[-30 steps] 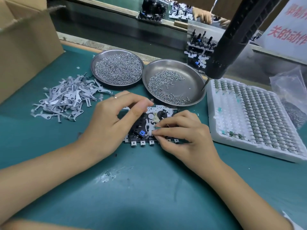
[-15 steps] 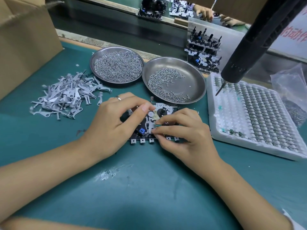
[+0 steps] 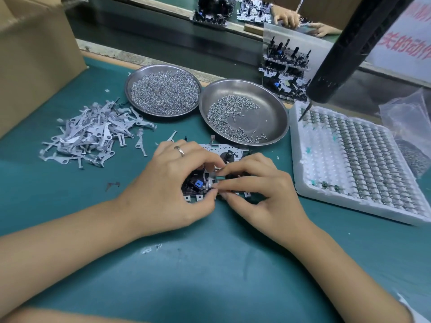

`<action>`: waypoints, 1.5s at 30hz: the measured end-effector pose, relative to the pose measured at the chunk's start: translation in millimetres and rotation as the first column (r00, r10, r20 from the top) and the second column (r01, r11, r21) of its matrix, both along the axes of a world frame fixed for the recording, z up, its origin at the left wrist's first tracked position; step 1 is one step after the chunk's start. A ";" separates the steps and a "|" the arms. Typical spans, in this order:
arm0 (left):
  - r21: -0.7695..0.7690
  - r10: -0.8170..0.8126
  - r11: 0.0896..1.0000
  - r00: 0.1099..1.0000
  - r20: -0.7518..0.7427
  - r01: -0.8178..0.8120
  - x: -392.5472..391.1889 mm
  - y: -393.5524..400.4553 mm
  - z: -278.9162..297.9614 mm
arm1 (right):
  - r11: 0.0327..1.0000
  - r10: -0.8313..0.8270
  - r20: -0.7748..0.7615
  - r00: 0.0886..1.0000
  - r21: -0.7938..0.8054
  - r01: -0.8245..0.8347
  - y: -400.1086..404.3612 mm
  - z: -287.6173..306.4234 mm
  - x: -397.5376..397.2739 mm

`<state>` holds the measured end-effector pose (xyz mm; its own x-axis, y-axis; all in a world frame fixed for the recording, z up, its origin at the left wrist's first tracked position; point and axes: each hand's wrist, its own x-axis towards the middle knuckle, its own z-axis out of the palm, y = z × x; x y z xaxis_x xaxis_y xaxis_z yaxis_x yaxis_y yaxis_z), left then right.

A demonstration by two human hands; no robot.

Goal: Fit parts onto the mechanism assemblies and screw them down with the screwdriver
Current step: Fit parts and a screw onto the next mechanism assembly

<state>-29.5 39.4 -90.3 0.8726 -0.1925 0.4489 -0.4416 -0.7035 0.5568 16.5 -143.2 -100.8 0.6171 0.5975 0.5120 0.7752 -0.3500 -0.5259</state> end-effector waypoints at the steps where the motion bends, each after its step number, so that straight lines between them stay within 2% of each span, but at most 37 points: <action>1: 0.022 -0.004 1.000 1.000 -0.001 0.004 0.0 -0.2 -1.1 | 1.000 0.000 -0.016 1.000 0.007 0.001 -0.3 0.6 -0.2; 12: 0.028 -0.006 1.000 1.000 0.000 0.006 1.8 -0.3 -4.4 | 0.997 -0.033 -0.148 0.988 0.059 0.042 -1.1 6.0 -2.8; 16: 0.001 -0.001 1.000 1.000 -0.009 0.001 3.4 0.0 -4.0 | 0.997 -0.045 -0.141 0.989 0.057 0.053 -1.4 7.3 -3.8; 18: 0.011 -0.004 1.000 1.000 0.003 0.004 4.3 -0.2 -3.5 | 0.986 -0.089 -0.115 0.989 0.130 0.104 -2.1 10.4 -4.5; 20: 0.009 -0.004 1.000 1.000 0.014 0.004 4.8 -0.1 -3.7 | 0.939 -0.200 -0.083 0.976 0.269 0.215 -2.8 17.2 -3.9; 23: -0.020 -0.016 1.000 1.000 0.021 0.016 5.1 1.0 -5.0 | 0.761 -0.380 -0.133 0.916 0.518 0.391 -3.6 38.9 6.3; 24: -0.035 -0.019 0.999 0.999 0.027 0.020 5.1 1.6 -5.3 | 0.710 -0.420 -0.155 0.894 0.558 0.430 -3.4 49.8 12.3; 26: -0.057 -0.025 0.998 0.999 0.039 0.027 5.5 3.3 -6.1 | 0.676 -0.465 -0.167 0.870 0.567 0.470 -1.1 75.0 26.1; 29: -0.073 -0.025 0.997 0.999 0.047 0.029 7.2 3.8 -7.2 | 0.684 -0.408 -0.176 0.896 0.591 0.428 7.0 108.1 43.5; 33: -0.087 -0.029 0.996 0.999 0.040 0.032 8.1 2.7 -7.9 | 0.606 -0.334 -0.244 0.911 0.685 0.405 20.5 126.0 53.9; 37: -0.090 -0.026 0.996 0.999 0.026 0.028 8.1 1.7 -7.9 | 0.595 -0.144 -0.313 0.939 0.731 0.335 34.2 115.2 41.9; 41: -0.087 -0.027 0.996 1.000 0.008 0.028 7.4 1.1 -8.4 | 0.550 0.119 -0.346 0.931 0.803 0.228 47.3 94.2 15.9; 45: -0.084 -0.019 0.996 1.000 0.012 0.020 7.5 0.3 -8.8 | 0.521 0.180 -0.328 0.927 0.831 0.193 55.7 83.1 0.2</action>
